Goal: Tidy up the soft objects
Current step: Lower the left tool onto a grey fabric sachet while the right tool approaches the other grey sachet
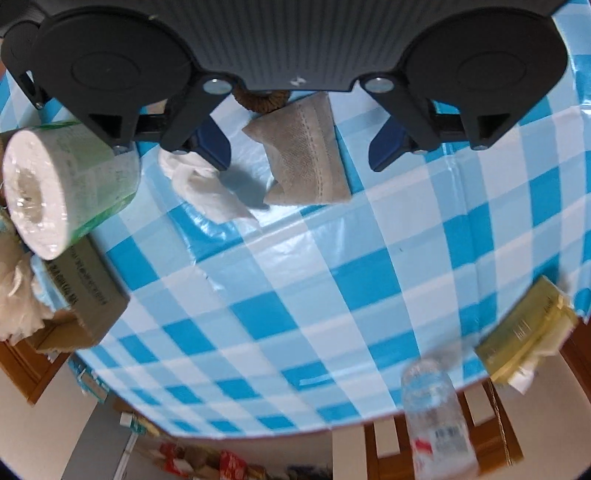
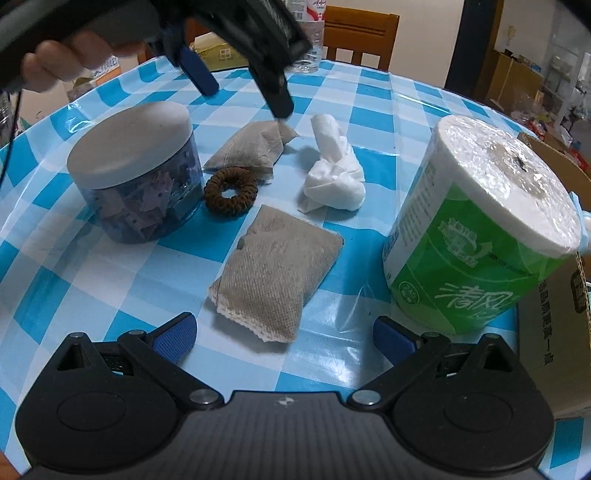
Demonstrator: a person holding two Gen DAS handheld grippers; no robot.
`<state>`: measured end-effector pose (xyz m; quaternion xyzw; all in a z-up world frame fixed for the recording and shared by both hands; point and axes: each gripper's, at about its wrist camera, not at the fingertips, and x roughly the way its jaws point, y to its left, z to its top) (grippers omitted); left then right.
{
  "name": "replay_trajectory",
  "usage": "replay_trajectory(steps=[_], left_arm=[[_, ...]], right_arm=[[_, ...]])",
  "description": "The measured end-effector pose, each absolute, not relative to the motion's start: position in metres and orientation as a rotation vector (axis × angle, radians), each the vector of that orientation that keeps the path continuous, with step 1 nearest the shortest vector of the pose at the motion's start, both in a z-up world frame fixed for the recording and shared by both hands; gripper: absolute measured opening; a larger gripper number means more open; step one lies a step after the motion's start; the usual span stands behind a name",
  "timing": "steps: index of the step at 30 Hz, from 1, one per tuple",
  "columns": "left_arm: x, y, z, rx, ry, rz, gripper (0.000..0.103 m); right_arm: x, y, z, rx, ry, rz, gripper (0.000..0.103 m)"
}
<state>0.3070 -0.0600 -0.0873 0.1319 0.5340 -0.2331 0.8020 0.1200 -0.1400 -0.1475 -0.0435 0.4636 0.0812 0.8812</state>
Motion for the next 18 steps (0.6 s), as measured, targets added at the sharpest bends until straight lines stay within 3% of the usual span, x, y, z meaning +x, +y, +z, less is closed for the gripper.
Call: replay_trajectory(steps=[5,10,18], left_arm=[[0.323,-0.064,-0.106,0.267,1.24,-0.506,0.075],[0.331,-0.067,-0.118,0.264,1.294,-0.484,0.067],[0.334,-0.064,-0.126,0.269,1.32,-0.47,0.067]], right_arm=[[0.12,-0.14,-0.149,-0.085,0.955,0.164,0.103],[0.115,-0.14,-0.15,-0.085,0.937,0.163,0.103],[0.117,-0.137,-0.149,-0.077,0.936,0.148,0.103]])
